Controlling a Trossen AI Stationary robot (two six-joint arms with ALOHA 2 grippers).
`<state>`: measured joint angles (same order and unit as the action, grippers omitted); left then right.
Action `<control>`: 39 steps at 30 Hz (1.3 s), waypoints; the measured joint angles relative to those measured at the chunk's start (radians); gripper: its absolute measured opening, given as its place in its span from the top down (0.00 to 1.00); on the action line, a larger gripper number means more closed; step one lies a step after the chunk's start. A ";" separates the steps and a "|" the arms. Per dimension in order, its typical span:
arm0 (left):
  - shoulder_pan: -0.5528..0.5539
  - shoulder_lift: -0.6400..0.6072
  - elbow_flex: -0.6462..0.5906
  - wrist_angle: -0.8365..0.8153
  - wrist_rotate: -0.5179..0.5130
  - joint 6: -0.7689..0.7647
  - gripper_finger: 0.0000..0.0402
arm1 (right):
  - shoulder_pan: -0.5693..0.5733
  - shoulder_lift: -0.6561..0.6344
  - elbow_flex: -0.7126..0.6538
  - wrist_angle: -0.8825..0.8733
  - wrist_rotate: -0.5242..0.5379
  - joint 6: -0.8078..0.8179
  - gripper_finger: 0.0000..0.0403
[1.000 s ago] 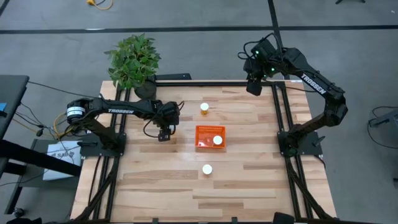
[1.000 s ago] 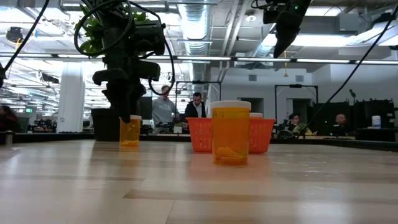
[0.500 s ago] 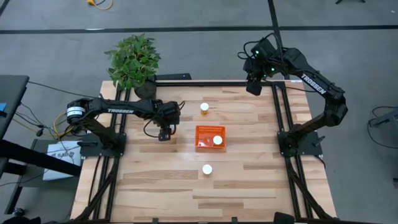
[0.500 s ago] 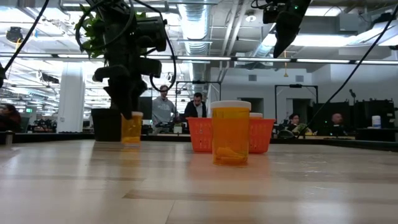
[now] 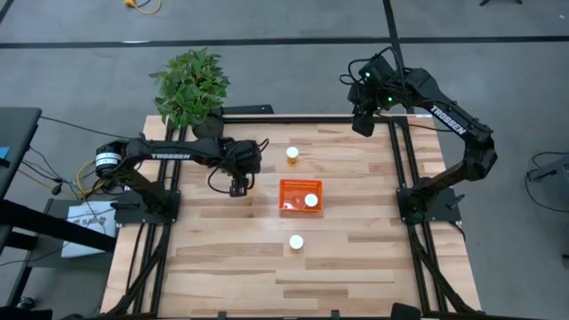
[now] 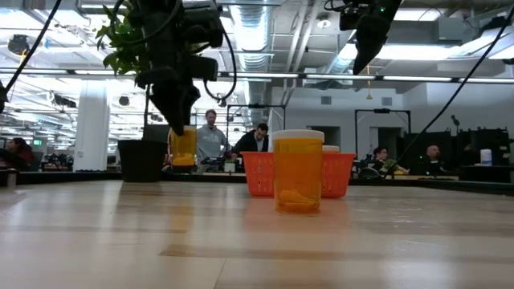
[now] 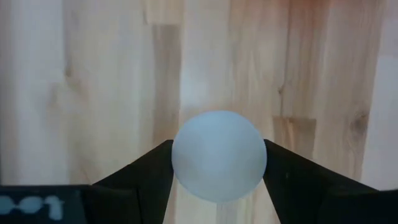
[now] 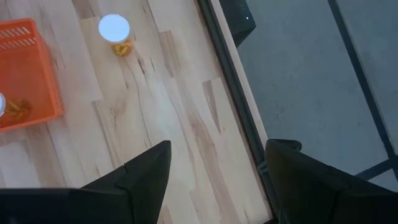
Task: Pick and place pill bottles into a basket
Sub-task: Put the orange medicine bottle into the orange basket
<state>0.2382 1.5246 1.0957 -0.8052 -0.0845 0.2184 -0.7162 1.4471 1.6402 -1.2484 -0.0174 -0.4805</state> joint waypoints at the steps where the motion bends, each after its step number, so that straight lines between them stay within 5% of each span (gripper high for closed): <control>1: 0.000 0.000 0.012 -0.001 -0.009 0.000 0.46 | 0.000 0.000 0.000 0.000 0.000 0.000 0.37; 16: -0.030 0.000 0.207 -0.038 -0.052 -0.006 0.46 | 0.000 0.000 0.000 -0.059 0.001 0.016 0.37; 28: -0.109 0.020 0.249 -0.040 -0.025 -0.006 0.46 | 0.000 0.000 0.000 -0.085 0.000 0.044 0.37; 39: -0.162 0.227 0.465 -0.082 -0.006 0.035 0.46 | -0.006 0.000 0.000 -0.096 0.001 0.053 0.37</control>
<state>0.0765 1.7517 1.5603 -0.8869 -0.0902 0.2534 -0.7226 1.4471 1.6402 -1.3440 -0.0166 -0.4270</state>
